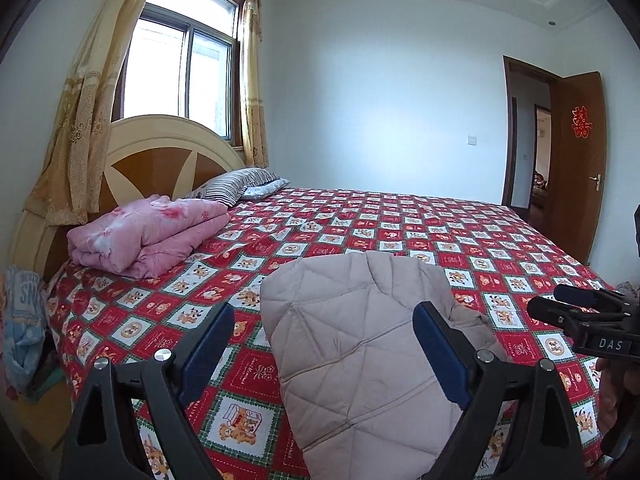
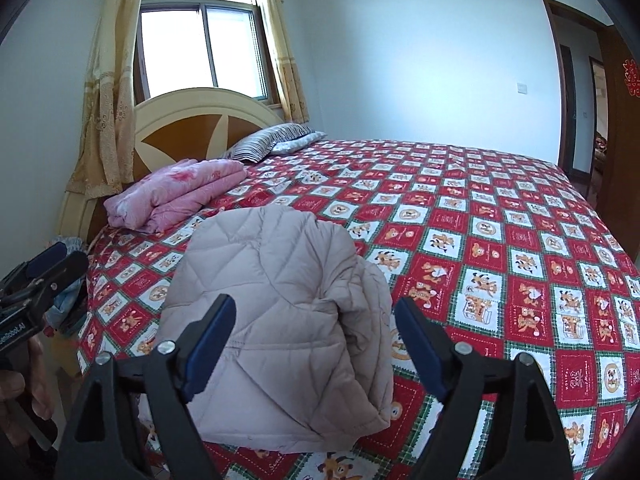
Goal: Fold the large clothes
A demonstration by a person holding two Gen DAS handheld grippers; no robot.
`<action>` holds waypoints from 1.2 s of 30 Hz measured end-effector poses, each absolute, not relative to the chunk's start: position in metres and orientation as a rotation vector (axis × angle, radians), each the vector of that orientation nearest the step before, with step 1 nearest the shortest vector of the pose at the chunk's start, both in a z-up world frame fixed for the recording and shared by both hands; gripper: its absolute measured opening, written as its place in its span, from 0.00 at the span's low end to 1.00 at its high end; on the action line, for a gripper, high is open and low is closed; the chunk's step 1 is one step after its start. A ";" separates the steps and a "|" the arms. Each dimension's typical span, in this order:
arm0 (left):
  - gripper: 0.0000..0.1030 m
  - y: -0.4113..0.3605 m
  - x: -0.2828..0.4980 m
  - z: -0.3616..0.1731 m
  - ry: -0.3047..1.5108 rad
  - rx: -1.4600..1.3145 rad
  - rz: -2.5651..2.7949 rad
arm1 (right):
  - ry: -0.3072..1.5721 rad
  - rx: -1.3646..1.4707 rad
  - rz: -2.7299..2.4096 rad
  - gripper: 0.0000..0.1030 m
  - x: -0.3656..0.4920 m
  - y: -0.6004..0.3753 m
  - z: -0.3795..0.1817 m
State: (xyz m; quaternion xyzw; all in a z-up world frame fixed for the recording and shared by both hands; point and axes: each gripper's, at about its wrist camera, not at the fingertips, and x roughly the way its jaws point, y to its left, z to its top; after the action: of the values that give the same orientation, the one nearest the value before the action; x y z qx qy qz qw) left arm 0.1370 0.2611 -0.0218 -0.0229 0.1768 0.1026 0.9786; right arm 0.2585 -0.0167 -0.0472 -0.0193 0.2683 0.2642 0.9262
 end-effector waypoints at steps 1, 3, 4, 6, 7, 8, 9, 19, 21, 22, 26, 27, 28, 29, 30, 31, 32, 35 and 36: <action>0.89 0.261 0.137 -0.022 0.355 -0.048 0.206 | 0.548 -0.044 0.545 0.82 0.256 -0.017 -0.047; 0.89 0.259 0.136 -0.022 0.352 -0.044 0.201 | 0.547 -0.048 0.546 0.82 0.254 -0.015 -0.047; 0.89 0.258 0.136 -0.022 0.353 -0.041 0.201 | 0.548 -0.048 0.548 0.82 0.254 -0.016 -0.047; 0.89 0.258 0.136 -0.022 0.353 -0.039 0.199 | 0.545 -0.044 0.551 0.82 0.252 -0.017 -0.046; 0.89 0.257 0.136 -0.022 0.353 -0.039 0.198 | 0.543 -0.042 0.553 0.82 0.251 -0.017 -0.045; 0.89 0.257 0.136 -0.023 0.354 -0.039 0.199 | 0.541 -0.042 0.555 0.82 0.251 -0.017 -0.045; 0.89 0.257 0.136 -0.023 0.353 -0.039 0.199 | 0.541 -0.043 0.557 0.82 0.251 -0.016 -0.045; 0.89 0.258 0.136 -0.025 0.355 -0.037 0.207 | 0.540 -0.046 0.566 0.83 0.247 -0.013 -0.046; 0.89 0.258 0.136 -0.025 0.355 -0.036 0.207 | 0.539 -0.045 0.566 0.83 0.247 -0.013 -0.045; 0.89 0.258 0.136 -0.025 0.357 -0.037 0.208 | 0.539 -0.046 0.565 0.83 0.247 -0.013 -0.046; 0.89 0.258 0.137 -0.026 0.360 -0.037 0.208 | 0.539 -0.045 0.565 0.83 0.247 -0.013 -0.046; 0.89 0.258 0.138 -0.026 0.360 -0.037 0.209 | 0.540 -0.044 0.565 0.83 0.247 -0.013 -0.046; 0.89 0.258 0.138 -0.027 0.360 -0.036 0.208 | 0.539 -0.045 0.566 0.83 0.247 -0.013 -0.045; 0.89 0.257 0.138 -0.027 0.360 -0.036 0.209 | 0.538 -0.046 0.566 0.83 0.247 -0.013 -0.045; 0.89 0.257 0.138 -0.027 0.361 -0.036 0.210 | 0.539 -0.046 0.566 0.83 0.247 -0.014 -0.045; 0.89 0.258 0.139 -0.027 0.362 -0.036 0.209 | 0.538 -0.046 0.567 0.83 0.247 -0.014 -0.045; 0.89 0.258 0.139 -0.027 0.360 -0.036 0.209 | 0.538 -0.045 0.568 0.83 0.247 -0.014 -0.045; 0.89 0.258 0.139 -0.027 0.360 -0.037 0.209 | 0.539 -0.047 0.567 0.83 0.247 -0.013 -0.046; 0.89 0.258 0.139 -0.027 0.360 -0.037 0.209 | 0.539 -0.047 0.567 0.83 0.247 -0.013 -0.046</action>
State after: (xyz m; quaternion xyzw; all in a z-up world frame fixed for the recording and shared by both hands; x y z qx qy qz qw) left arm 0.1390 0.2577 -0.0270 -0.0182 0.1789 0.1038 0.9782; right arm 0.2472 -0.0133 -0.0456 -0.0227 0.2625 0.2762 0.9243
